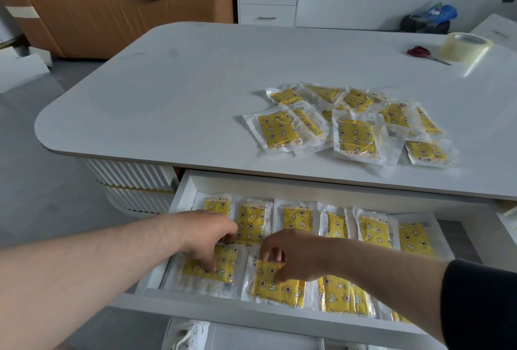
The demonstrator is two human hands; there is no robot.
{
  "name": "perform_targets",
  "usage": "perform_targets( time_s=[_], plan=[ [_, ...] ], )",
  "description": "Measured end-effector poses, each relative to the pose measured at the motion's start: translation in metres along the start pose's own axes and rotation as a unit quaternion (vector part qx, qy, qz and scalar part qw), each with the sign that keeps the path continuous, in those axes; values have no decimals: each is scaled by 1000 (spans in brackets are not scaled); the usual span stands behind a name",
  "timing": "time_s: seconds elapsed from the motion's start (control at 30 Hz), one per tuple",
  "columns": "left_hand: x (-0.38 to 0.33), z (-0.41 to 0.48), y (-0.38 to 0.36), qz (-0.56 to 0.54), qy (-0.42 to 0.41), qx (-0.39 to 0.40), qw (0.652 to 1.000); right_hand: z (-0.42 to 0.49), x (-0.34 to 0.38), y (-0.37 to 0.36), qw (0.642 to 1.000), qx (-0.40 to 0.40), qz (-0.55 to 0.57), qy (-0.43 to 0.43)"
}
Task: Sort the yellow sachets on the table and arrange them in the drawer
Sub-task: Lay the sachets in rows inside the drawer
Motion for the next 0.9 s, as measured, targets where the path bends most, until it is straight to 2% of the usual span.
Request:
perform_targets(
  time_s=[0.27,0.33,0.4,0.47,0.63,0.8,0.9],
  plan=[
    [0,-5,5,1,-3,-4,1000,-4,8,5,998,-5,-52,48],
    [-1,-9,12,-8,-3,-22,1000,-6,9,10,997,-27,-60,50],
    [-2,-14,16,-16,-5,-44,999,-9,9,15,989,-61,-114,67],
    [-2,-20,13,-18,-13,-42,999,-15,7,16,983,-53,-164,67],
    [-5,-33,-2,-24,-19,13,999,-32,0,11,998,12,-46,-34],
    [-3,-33,-2,-53,-8,2,999,-37,4,17,997,34,-55,-38],
    [-1,-31,1,-53,4,-19,998,-37,8,32,997,7,6,-76]
  ],
)
Point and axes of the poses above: each hand's wrist, its own z-axis towards the middle knuckle, its own y-axis out of the back of the hand, x = y × z, the point moved 2 cm from there along z, towards the middle knuckle, and after that the axes turned 10 degrees about -x, right-handed, at the moved point
